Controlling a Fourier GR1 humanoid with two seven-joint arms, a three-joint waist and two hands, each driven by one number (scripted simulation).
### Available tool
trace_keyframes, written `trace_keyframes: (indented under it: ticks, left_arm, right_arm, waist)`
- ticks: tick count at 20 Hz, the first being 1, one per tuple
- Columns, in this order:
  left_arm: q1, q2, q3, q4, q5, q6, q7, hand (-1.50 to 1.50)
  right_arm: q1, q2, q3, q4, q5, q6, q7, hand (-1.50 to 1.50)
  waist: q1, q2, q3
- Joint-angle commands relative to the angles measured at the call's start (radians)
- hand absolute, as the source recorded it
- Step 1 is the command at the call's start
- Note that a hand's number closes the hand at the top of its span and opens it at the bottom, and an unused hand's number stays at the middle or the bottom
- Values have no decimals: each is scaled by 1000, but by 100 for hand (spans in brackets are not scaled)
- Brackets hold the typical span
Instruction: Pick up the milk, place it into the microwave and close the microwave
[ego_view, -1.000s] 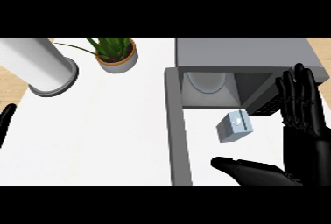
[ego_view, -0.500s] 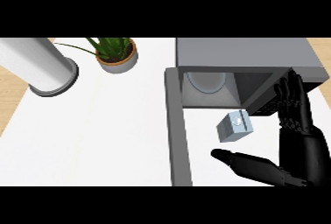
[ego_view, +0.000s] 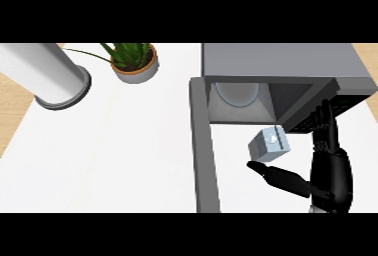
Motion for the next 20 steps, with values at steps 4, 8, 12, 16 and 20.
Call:
trace_keyframes:
  ticks: [4,8,12,16,20]
  left_arm:
    - [77,10,79,-91,186,-67,-3,-150]
    - [124,-1,115,-48,214,-127,-37,-150]
    - [112,3,138,-63,222,-107,-27,-150]
    - [166,-44,103,-150,239,-107,-11,-150]
    - [165,-29,119,-119,242,-129,-19,-150]
  right_arm:
    - [7,7,-56,257,-51,-46,-173,-150]
    - [-6,-6,-122,381,-103,-10,-261,-150]
    - [61,-29,-153,479,-168,52,-417,-150]
    - [8,-21,-172,643,-113,-5,-505,-150]
    - [-84,5,-194,846,-109,-24,-626,-150]
  waist:
    - [5,1,0]
    - [6,0,0]
    - [-2,0,0]
    - [8,0,1]
    - [7,3,2]
